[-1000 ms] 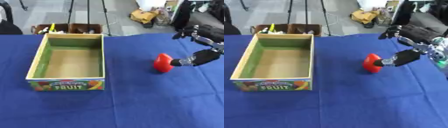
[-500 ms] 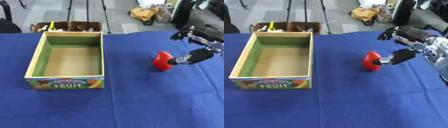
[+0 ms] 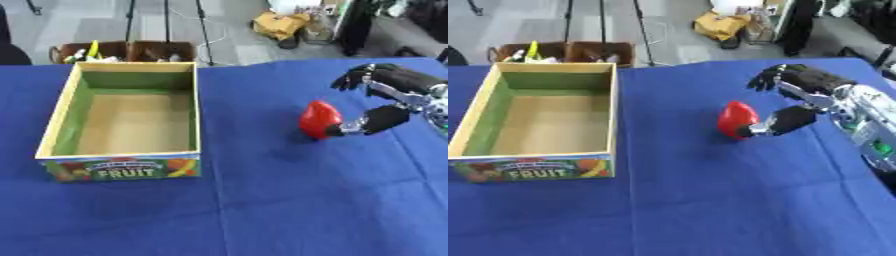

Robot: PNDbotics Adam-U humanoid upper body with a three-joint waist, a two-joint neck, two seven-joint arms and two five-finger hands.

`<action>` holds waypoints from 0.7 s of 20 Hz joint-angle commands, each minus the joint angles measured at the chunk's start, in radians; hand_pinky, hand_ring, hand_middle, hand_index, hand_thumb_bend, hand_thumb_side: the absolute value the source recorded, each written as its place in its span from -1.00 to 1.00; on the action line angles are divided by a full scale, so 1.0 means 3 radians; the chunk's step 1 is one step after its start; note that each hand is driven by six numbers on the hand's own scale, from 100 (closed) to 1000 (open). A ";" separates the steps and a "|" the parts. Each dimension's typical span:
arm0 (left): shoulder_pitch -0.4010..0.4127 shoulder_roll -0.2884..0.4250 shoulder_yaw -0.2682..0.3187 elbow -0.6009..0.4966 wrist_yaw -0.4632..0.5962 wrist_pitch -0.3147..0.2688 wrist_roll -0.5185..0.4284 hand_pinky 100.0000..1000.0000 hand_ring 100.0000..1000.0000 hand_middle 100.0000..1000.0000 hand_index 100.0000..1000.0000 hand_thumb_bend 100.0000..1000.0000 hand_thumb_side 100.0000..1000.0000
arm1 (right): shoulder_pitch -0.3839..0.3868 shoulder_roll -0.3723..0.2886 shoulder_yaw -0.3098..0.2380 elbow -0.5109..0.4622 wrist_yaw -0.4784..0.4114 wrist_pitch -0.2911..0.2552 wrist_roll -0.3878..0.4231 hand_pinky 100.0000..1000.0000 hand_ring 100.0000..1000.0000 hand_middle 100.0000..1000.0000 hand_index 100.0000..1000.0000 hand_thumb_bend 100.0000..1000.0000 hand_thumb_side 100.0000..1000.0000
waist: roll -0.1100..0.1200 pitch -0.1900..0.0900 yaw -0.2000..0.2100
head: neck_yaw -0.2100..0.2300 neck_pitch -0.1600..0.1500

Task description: Pick up objects on the table and place them in the box.

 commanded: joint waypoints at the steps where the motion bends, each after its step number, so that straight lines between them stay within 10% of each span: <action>1: -0.0009 0.0012 -0.0008 -0.0070 -0.0012 -0.0011 -0.0007 -0.82 -0.77 0.03 -0.55 -1.00 0.63 | -0.0045 -0.0075 -0.0049 0.0018 0.0014 0.0018 -0.0008 -0.04 0.41 0.32 0.66 0.42 0.56 | 0.0001 -0.0055 0.0005 | -0.0028 -0.0063; 14: -0.0013 0.0006 -0.0015 -0.0067 -0.0019 -0.0022 -0.0021 -0.83 -0.77 0.04 -0.56 -1.00 0.63 | -0.0144 -0.0043 -0.0034 0.0094 -0.0047 0.0054 -0.0053 -0.05 0.40 0.31 0.66 0.50 0.57 | -0.0011 -0.0024 0.0041 | -0.0099 -0.0130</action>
